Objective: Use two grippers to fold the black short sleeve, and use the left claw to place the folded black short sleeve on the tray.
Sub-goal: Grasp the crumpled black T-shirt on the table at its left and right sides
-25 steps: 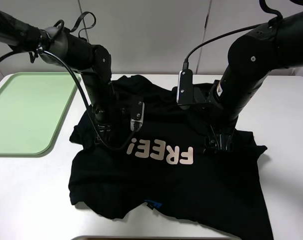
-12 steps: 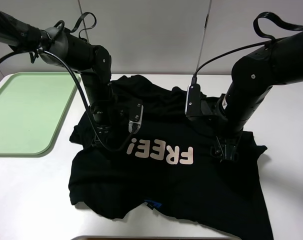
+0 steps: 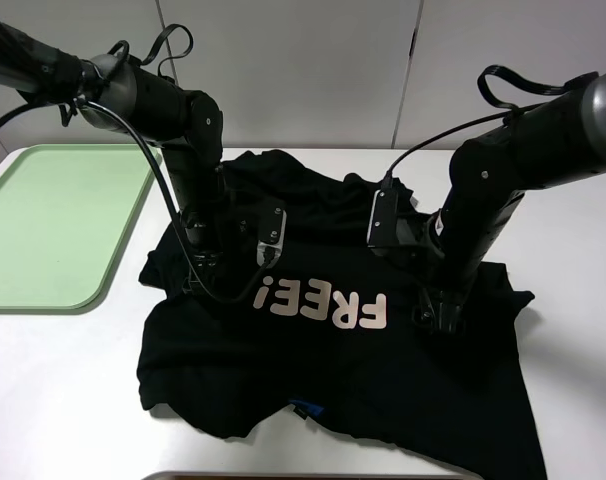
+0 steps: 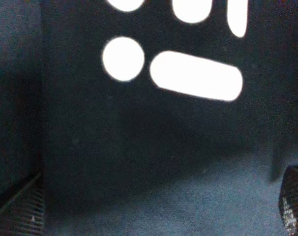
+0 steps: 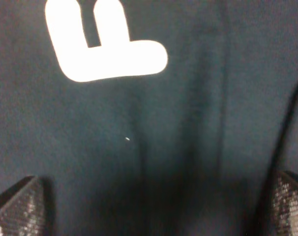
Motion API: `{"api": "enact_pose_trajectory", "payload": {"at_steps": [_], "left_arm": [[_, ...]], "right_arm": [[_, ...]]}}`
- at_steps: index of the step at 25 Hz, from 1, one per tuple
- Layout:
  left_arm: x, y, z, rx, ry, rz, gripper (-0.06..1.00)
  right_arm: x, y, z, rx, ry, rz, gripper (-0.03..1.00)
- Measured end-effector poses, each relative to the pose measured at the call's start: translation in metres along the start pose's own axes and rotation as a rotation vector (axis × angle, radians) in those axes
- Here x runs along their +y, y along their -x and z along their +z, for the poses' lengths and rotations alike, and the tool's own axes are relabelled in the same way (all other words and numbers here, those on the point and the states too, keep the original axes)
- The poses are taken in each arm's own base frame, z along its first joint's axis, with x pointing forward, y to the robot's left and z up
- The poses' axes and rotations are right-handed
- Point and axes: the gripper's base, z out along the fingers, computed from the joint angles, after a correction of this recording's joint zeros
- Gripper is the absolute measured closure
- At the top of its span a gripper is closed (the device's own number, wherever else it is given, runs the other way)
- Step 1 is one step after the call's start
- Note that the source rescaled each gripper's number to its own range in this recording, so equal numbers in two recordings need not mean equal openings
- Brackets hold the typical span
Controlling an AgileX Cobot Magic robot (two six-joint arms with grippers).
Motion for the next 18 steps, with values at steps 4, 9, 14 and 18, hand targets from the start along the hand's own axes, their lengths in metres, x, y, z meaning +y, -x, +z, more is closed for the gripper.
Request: {"api": "enact_pose_trajectory", "payload": {"at_steps": [4,9,14,18], "left_arm": [[0.000,0.000,0.000,0.000,0.000,0.000,0.03],[0.000,0.000,0.000,0.000,0.000,0.000,0.03],[0.000,0.000,0.000,0.000,0.000,0.000,0.03],[0.000,0.000,0.000,0.000,0.000,0.000,0.03]], "right_arm": [[0.000,0.001,0.003,-0.003,0.003,0.005,-0.03],[0.001,0.000,0.012,0.014,0.022,0.006,-0.03],[0.002,-0.001,0.016,0.025,0.033,0.006,-0.03],[0.002,-0.001,0.016,0.024,0.033,0.006,-0.03]]}}
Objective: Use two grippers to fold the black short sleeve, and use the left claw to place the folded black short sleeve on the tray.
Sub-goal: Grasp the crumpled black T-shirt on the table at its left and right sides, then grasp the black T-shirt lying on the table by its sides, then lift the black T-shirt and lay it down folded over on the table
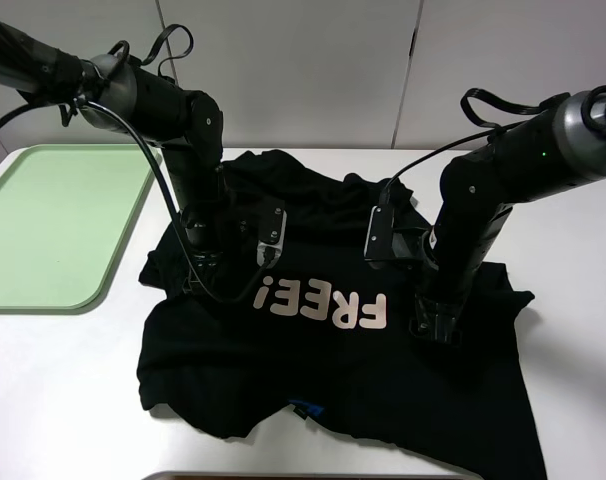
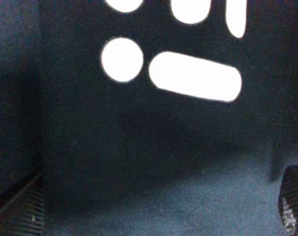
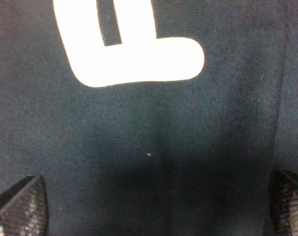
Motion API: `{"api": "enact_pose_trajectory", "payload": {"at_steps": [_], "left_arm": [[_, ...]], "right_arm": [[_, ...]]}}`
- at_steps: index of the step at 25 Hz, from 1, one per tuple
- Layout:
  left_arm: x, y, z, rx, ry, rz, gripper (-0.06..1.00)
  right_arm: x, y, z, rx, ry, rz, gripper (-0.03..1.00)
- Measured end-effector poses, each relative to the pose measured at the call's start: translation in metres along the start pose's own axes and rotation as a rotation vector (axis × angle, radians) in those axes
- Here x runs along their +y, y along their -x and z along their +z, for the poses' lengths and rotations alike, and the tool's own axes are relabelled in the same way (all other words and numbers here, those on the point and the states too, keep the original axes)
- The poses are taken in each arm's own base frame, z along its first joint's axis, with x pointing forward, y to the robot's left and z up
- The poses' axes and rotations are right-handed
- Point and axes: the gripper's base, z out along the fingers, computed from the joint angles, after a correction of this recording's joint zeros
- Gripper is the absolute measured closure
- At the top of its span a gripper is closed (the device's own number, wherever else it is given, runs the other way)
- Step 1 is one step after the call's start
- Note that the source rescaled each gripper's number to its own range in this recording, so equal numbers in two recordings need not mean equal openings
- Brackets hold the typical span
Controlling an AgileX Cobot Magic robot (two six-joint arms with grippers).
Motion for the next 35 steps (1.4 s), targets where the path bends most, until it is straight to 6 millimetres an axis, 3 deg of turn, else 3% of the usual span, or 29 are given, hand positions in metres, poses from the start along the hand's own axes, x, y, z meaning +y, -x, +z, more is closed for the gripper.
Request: {"api": "enact_pose_trajectory", "payload": {"at_steps": [5,10,24,27,29,31,35], "left_arm": [[0.0003,-0.0008,0.0000,0.009,0.004,0.006,0.04],[0.0004,-0.0010,0.0000,0.011,0.005,0.008,0.15],[0.0000,-0.0008,-0.0063,0.012,0.017,0.016,0.60],[-0.0015,-0.0014,-0.0063,0.019,0.001,0.015,0.84],[-0.0022,-0.0017,-0.0063,0.022,-0.007,0.015,0.93],[-0.0029,-0.0020,-0.0063,0.026,-0.015,0.015,0.94],[-0.0033,-0.0021,-0.0063,0.027,-0.019,0.015,0.94]], "right_arm": [[0.0000,0.0000,0.0000,0.000,0.000,0.001,0.00],[0.0003,0.0000,0.0002,0.001,0.003,0.003,0.27],[0.0003,0.0000,0.0002,0.001,0.003,0.003,0.64],[0.0003,0.0000,0.0002,0.001,0.003,0.003,0.78],[0.0001,-0.0001,0.0002,0.001,0.001,0.000,0.90],[0.0001,-0.0001,0.0002,0.001,0.001,0.000,0.97],[0.0001,-0.0001,-0.0001,0.001,0.001,0.000,0.97]]}}
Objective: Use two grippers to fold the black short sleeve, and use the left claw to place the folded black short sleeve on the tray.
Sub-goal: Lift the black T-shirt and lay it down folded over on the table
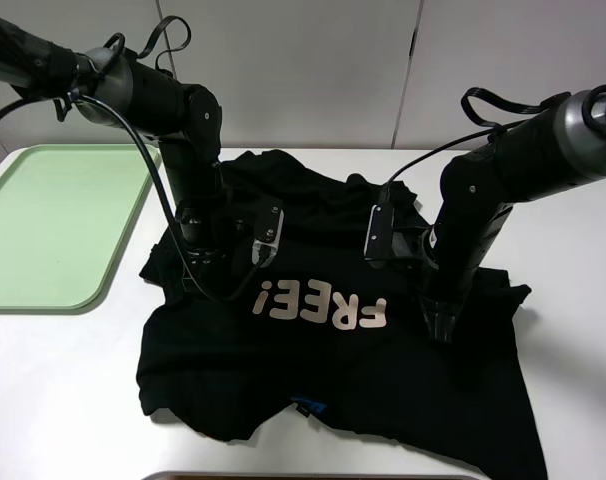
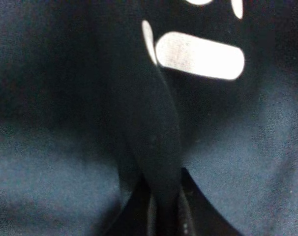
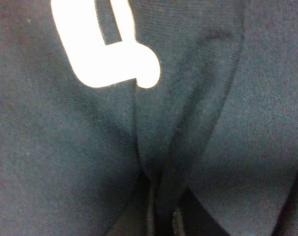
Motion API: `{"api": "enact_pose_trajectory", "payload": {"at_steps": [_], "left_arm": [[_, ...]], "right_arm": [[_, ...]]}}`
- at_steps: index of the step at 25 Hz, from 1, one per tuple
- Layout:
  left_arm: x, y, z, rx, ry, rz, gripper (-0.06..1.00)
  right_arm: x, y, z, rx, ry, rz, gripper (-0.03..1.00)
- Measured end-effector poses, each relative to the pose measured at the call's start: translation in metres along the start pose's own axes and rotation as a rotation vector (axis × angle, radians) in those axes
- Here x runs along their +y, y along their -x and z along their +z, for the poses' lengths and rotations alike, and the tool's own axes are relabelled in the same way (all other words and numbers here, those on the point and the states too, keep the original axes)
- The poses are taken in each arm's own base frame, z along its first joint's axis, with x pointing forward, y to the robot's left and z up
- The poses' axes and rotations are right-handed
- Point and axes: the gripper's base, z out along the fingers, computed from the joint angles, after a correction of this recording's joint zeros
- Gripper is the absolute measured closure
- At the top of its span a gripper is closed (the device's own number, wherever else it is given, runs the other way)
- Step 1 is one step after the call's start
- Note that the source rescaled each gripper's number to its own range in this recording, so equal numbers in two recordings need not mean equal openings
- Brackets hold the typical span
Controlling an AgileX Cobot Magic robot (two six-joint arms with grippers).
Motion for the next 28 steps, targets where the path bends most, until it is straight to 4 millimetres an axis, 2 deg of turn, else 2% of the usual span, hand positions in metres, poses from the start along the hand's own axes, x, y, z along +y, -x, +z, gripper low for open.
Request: {"api": "enact_pose_trajectory", "payload": {"at_steps": [2,6,14,20,22,28], "left_arm": [[0.000,0.000,-0.001,-0.002,0.003,0.001,0.94],[-0.003,0.001,-0.017,-0.018,0.037,0.008,0.94],[-0.016,0.003,-0.066,-0.075,0.146,0.029,0.94],[-0.028,0.002,-0.096,-0.108,0.204,0.042,0.94],[-0.036,0.000,-0.113,-0.122,0.228,0.049,0.94],[-0.055,-0.004,-0.144,-0.153,0.280,0.063,0.94]], "right_arm": [[0.000,0.000,-0.001,-0.002,-0.003,-0.001,0.97],[-0.001,0.000,-0.010,-0.005,-0.013,-0.006,0.97],[-0.003,-0.001,-0.042,-0.030,-0.055,-0.012,0.97],[-0.001,-0.007,-0.080,-0.065,-0.117,-0.022,0.97],[0.001,-0.010,-0.092,-0.078,-0.140,-0.024,0.97],[0.006,-0.019,-0.130,-0.135,-0.231,-0.034,0.97]]}}
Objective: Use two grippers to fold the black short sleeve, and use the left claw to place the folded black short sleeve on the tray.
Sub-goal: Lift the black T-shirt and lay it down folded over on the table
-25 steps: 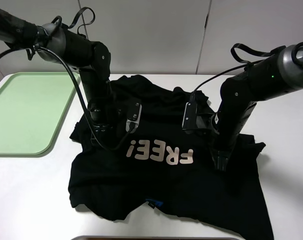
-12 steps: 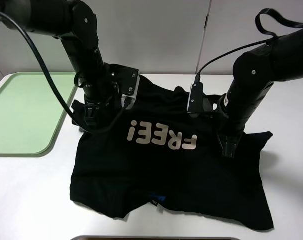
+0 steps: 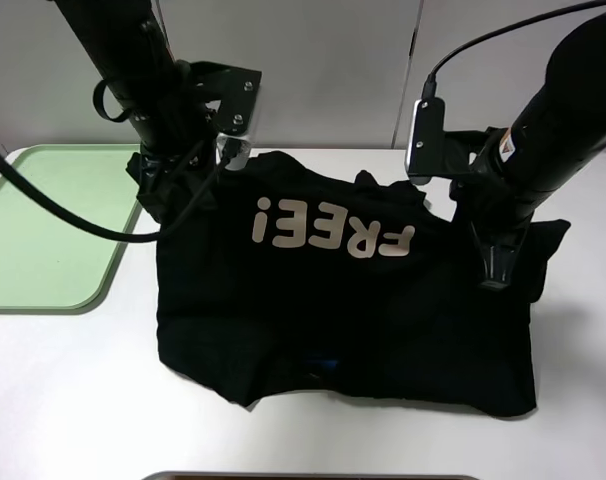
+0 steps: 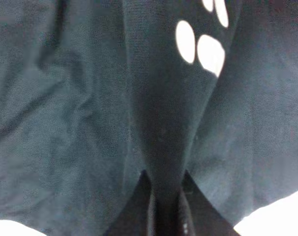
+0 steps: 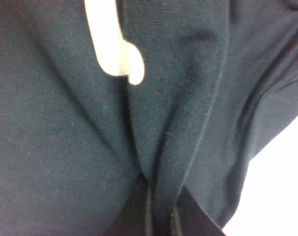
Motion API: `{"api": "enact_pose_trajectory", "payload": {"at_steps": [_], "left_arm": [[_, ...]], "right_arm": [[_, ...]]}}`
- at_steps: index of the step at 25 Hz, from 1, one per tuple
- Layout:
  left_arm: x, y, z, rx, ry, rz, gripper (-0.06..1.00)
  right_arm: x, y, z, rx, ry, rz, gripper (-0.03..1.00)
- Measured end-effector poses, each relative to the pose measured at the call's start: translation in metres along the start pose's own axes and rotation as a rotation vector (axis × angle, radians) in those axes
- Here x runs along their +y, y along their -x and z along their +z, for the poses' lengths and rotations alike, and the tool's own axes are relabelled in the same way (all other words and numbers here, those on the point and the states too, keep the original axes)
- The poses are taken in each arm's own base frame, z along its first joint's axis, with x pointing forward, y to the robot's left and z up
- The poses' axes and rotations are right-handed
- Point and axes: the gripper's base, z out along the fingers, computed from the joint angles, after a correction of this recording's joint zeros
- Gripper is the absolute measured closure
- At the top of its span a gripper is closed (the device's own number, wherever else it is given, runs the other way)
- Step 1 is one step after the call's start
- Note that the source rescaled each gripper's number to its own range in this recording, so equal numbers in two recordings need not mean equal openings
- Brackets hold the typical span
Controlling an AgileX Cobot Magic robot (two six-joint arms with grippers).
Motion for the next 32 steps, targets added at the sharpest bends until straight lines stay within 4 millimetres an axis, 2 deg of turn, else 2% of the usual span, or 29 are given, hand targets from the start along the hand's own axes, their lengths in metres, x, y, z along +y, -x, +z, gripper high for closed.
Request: {"api": "enact_pose_trajectory", "payload": {"at_steps": [10,13,17,23,27,32], "left_arm": [[-0.017,0.004,-0.050,-0.072,0.108,0.023,0.94],[-0.022,0.004,-0.062,-0.087,0.138,0.031,0.94],[-0.028,0.003,-0.079,-0.099,0.184,0.043,0.94],[-0.034,0.005,-0.114,-0.144,0.272,0.027,0.94],[-0.036,0.008,-0.138,-0.169,0.318,0.028,0.94],[-0.039,0.011,-0.159,-0.179,0.321,0.039,0.94]], "right_arm": [[-0.003,-0.015,-0.050,-0.003,-0.156,0.006,0.97],[-0.011,-0.011,-0.067,-0.027,-0.185,0.035,0.97],[-0.027,0.001,-0.099,-0.082,-0.238,0.079,0.97],[-0.042,0.009,-0.139,-0.138,-0.284,0.117,0.97],[-0.044,0.010,-0.150,-0.140,-0.285,0.128,0.97],[-0.041,0.008,-0.152,-0.121,-0.246,0.121,0.97]]}}
